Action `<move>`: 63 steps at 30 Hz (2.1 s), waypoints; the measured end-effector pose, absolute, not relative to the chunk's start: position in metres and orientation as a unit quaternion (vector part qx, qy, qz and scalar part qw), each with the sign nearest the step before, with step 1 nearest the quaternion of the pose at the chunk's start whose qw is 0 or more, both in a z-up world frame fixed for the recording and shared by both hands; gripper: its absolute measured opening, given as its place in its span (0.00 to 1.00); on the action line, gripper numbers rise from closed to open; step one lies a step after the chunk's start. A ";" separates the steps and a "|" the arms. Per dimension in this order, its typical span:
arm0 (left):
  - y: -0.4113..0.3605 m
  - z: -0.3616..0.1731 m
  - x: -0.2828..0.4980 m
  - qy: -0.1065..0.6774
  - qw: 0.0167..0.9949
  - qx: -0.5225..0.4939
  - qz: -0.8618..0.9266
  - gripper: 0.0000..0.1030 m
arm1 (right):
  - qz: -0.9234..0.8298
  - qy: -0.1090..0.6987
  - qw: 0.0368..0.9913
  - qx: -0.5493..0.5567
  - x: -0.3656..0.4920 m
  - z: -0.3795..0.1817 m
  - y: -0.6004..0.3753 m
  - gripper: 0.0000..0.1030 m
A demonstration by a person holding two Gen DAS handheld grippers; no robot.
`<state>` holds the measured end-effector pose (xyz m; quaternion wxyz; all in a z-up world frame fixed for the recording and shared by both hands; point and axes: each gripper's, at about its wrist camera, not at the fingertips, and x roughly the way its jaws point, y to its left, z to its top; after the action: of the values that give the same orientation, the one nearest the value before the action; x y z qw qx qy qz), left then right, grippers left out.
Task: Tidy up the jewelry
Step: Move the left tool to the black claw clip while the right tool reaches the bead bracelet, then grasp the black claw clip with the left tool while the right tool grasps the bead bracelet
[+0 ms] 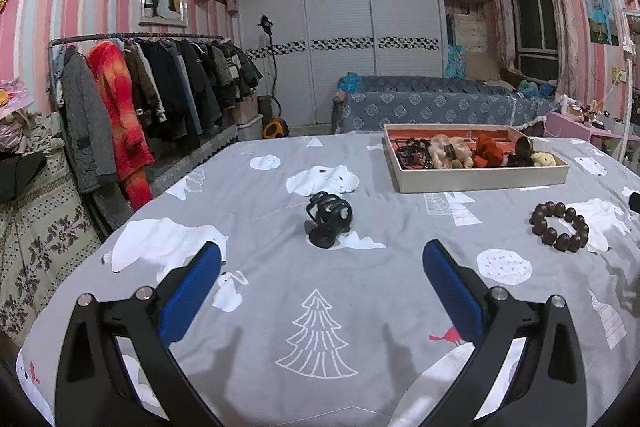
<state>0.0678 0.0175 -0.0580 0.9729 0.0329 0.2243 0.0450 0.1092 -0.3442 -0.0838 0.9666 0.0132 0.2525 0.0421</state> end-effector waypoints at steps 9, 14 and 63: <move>0.015 -0.054 0.097 0.276 0.960 0.038 0.022 0.96 | 0.043 0.300 0.953 0.007 0.132 -0.079 -0.334 0.96; 0.020 -0.057 0.118 0.303 0.952 0.031 0.013 0.96 | 0.057 0.332 0.941 -0.023 0.161 -0.080 -0.314 0.96; 0.016 -0.003 0.133 0.277 0.958 -0.001 -0.078 0.43 | 0.118 0.315 0.942 -0.003 0.152 -0.027 -0.308 0.19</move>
<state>0.1329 0.0158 -0.0027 0.9578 -0.0007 0.2766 -0.0783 0.1524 -0.3082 -0.0274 0.9417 -0.0027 0.3153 0.1176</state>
